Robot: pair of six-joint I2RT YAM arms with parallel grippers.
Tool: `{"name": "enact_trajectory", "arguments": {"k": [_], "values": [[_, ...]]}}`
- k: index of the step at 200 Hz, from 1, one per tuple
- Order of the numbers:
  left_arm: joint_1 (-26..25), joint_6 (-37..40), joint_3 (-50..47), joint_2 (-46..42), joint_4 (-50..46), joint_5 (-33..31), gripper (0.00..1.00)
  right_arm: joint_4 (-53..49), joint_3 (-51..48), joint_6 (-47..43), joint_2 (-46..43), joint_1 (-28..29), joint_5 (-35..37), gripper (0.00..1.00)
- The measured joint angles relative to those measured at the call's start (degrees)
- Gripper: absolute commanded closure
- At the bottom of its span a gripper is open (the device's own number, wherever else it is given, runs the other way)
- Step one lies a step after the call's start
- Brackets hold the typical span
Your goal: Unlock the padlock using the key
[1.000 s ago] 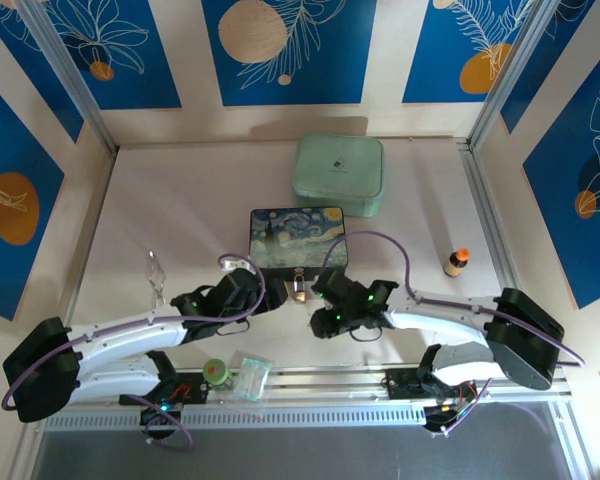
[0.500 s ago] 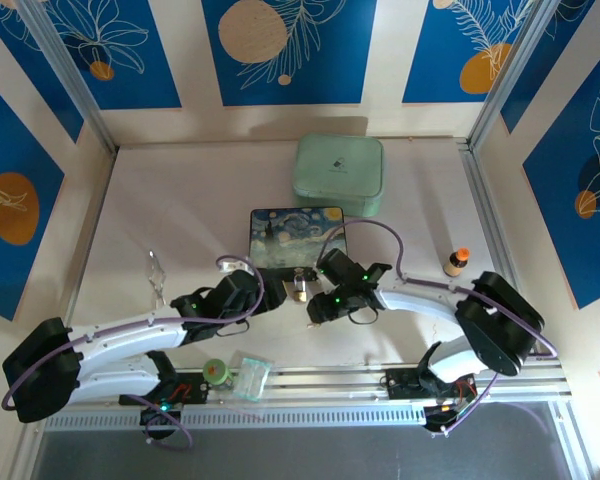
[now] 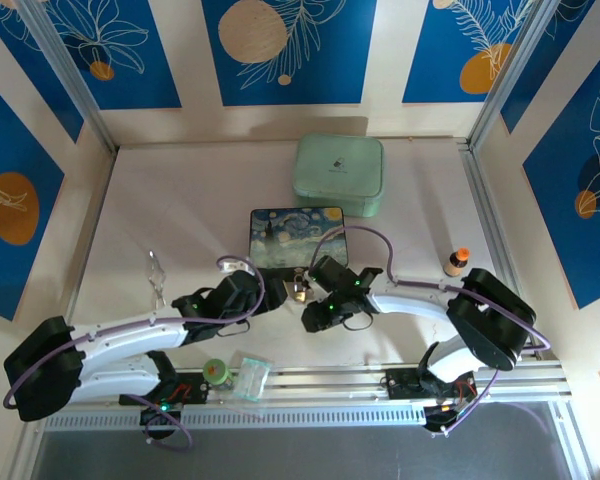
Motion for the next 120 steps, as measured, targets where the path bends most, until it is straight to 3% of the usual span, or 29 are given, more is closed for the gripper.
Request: {"name": "enact_trajectory", "arguments": {"k": [78, 120], "values": [[-0.02, -0.02, -0.17, 0.66, 0.52, -0.02, 0.20, -3.58, -1.88, 4.31, -5.70, 0.70, -0.76, 0.65], [-0.02, -0.02, -0.22, 0.66, 0.57, -0.02, 0.20, -7.08, -0.76, 1.64, -4.42, 0.70, 3.50, 0.65]]}}
